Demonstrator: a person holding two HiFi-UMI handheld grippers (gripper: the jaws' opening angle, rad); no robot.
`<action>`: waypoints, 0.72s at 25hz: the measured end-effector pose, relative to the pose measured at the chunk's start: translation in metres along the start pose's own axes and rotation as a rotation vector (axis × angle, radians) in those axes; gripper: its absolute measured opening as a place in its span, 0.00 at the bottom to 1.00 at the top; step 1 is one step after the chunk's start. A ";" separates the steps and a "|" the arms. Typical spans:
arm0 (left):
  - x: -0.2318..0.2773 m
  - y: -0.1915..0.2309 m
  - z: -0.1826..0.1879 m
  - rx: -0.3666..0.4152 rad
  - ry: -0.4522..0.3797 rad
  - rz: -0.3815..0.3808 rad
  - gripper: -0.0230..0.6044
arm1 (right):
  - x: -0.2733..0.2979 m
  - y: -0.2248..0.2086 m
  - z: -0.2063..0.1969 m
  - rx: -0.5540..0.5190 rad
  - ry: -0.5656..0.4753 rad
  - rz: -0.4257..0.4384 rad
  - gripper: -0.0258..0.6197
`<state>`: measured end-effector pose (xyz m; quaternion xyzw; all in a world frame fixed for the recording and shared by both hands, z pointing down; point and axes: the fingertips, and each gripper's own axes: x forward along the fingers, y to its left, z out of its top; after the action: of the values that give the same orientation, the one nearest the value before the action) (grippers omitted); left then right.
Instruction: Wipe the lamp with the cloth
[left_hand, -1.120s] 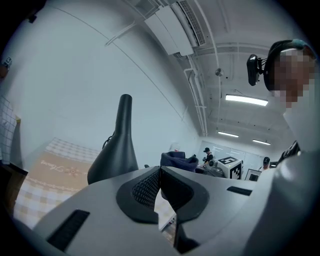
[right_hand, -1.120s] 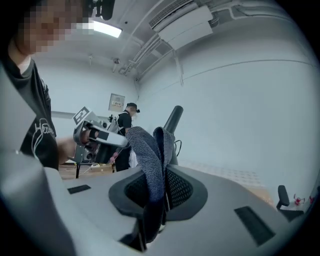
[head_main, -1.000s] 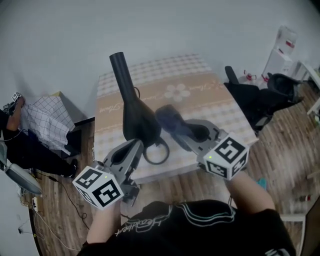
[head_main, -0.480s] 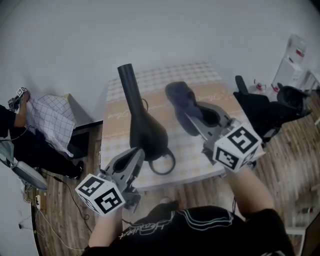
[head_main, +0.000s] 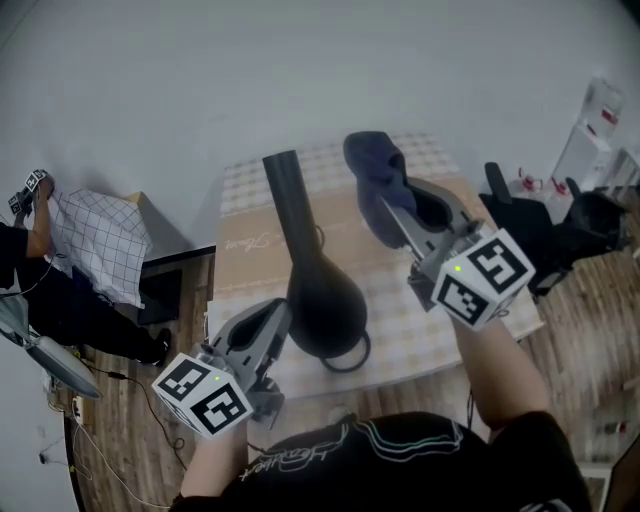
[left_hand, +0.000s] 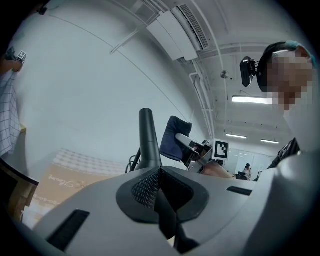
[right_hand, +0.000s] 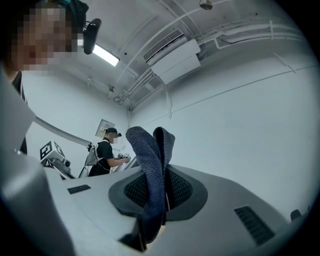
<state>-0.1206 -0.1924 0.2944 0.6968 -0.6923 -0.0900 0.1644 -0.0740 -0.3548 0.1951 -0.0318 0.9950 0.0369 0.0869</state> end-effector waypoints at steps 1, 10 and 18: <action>0.000 0.008 0.003 0.000 0.001 0.002 0.04 | 0.010 -0.001 0.000 0.000 -0.007 0.001 0.12; 0.007 0.064 0.003 -0.021 0.011 0.002 0.04 | 0.064 0.013 -0.022 -0.020 -0.025 0.074 0.12; 0.012 0.100 -0.012 -0.056 0.028 -0.008 0.04 | 0.077 0.029 -0.049 -0.033 -0.013 0.151 0.12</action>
<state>-0.2094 -0.2020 0.3423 0.6960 -0.6842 -0.1003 0.1932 -0.1603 -0.3341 0.2319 0.0419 0.9933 0.0601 0.0897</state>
